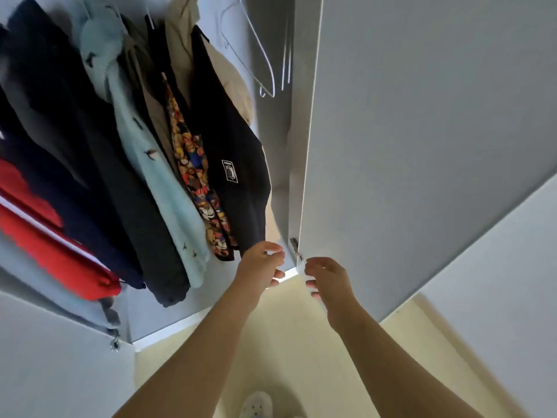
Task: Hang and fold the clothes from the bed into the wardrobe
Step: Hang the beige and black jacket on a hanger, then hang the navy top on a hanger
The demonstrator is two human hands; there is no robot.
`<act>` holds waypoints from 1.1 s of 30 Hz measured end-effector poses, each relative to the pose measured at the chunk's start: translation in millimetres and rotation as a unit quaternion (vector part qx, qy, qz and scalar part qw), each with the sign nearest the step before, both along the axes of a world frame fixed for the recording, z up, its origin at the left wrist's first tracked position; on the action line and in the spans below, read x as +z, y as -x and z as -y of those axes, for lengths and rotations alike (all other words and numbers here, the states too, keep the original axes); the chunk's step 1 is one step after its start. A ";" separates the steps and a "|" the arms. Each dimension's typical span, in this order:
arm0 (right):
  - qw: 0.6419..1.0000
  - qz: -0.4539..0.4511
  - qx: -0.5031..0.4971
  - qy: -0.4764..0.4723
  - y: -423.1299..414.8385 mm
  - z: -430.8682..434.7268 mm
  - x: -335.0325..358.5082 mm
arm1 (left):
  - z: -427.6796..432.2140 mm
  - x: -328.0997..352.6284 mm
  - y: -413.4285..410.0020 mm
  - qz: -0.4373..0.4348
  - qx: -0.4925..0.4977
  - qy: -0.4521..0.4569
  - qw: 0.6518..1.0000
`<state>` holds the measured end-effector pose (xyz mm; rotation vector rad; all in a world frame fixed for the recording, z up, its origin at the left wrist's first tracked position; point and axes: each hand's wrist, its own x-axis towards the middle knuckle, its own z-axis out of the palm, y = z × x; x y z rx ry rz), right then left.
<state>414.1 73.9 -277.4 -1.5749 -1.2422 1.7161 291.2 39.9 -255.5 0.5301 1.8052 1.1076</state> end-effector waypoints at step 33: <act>0.678 -0.128 -0.701 0.181 -256.9 543.6 -96.8 | 377.6 -109.9 -336.7 -0.080 -0.672 0.162 0.719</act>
